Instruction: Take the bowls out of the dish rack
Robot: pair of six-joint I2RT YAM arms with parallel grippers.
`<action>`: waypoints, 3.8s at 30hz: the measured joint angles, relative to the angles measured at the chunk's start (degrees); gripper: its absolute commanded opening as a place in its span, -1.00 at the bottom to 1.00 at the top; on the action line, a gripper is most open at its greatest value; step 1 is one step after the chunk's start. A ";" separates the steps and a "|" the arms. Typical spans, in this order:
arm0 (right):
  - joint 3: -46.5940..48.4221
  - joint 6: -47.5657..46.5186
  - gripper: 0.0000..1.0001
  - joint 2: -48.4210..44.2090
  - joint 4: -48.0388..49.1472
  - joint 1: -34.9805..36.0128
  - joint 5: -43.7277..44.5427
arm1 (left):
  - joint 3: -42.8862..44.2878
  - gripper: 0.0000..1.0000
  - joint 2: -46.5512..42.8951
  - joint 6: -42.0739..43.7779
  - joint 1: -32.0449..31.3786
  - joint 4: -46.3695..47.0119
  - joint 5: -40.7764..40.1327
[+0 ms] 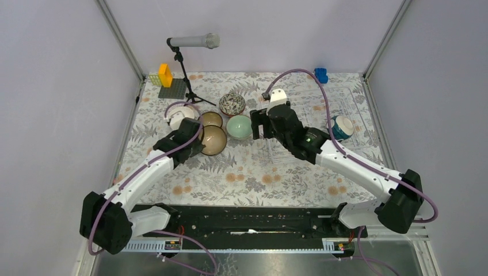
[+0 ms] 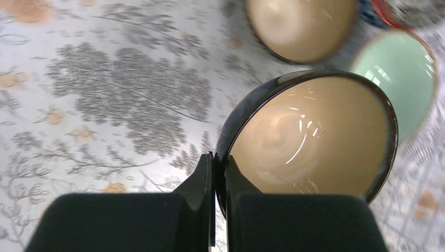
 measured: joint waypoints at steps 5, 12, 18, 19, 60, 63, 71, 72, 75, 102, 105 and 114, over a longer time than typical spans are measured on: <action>-1.70 -0.35 0.99 -2.60 1.40 -0.02 1.46 | -2.62 -1.00 -0.31 -3.82 8.48 -2.05 -1.73; -4.46 -1.44 0.99 -7.32 2.08 0.00 6.75 | -3.43 -1.00 -0.42 -11.45 13.09 -6.32 -4.55; -7.26 -1.55 0.99 -9.40 2.45 0.00 7.32 | -3.63 -1.00 1.90 -13.25 16.37 -5.84 -5.03; -7.61 -1.55 1.00 -9.55 2.45 0.00 7.28 | -3.65 -1.00 2.38 -13.25 17.09 -5.55 -4.98; -4.66 -1.27 0.99 -2.54 -2.69 0.00 12.28 | -9.51 0.78 -6.03 4.61 26.36 16.50 26.62; -4.44 -2.27 0.99 -2.43 -3.89 0.00 13.68 | -12.55 0.92 -9.40 6.12 25.24 20.24 33.66; -0.22 -1.46 0.99 0.48 -11.63 -8.15 12.94 | -15.02 0.97 -10.93 7.39 15.32 31.43 40.72; -0.17 -0.85 0.99 0.46 -12.15 -10.71 12.52 | -15.56 0.97 -10.67 7.37 13.90 33.07 41.20; -0.17 1.38 0.99 0.44 -13.44 -18.60 11.37 | -16.72 0.97 -8.87 7.45 10.05 37.33 42.14; 1.05 -6.36 0.99 12.48 -18.80 -32.46 22.36 | -9.64 0.97 10.27 13.97 -11.63 48.09 38.45; 1.33 -7.54 0.99 15.91 -18.88 -32.85 22.62 | -7.23 0.97 12.04 13.29 -12.20 48.11 36.81; 1.79 -10.34 0.99 21.00 -19.12 -34.91 24.46 | -2.64 0.97 19.39 11.98 -13.40 46.07 33.64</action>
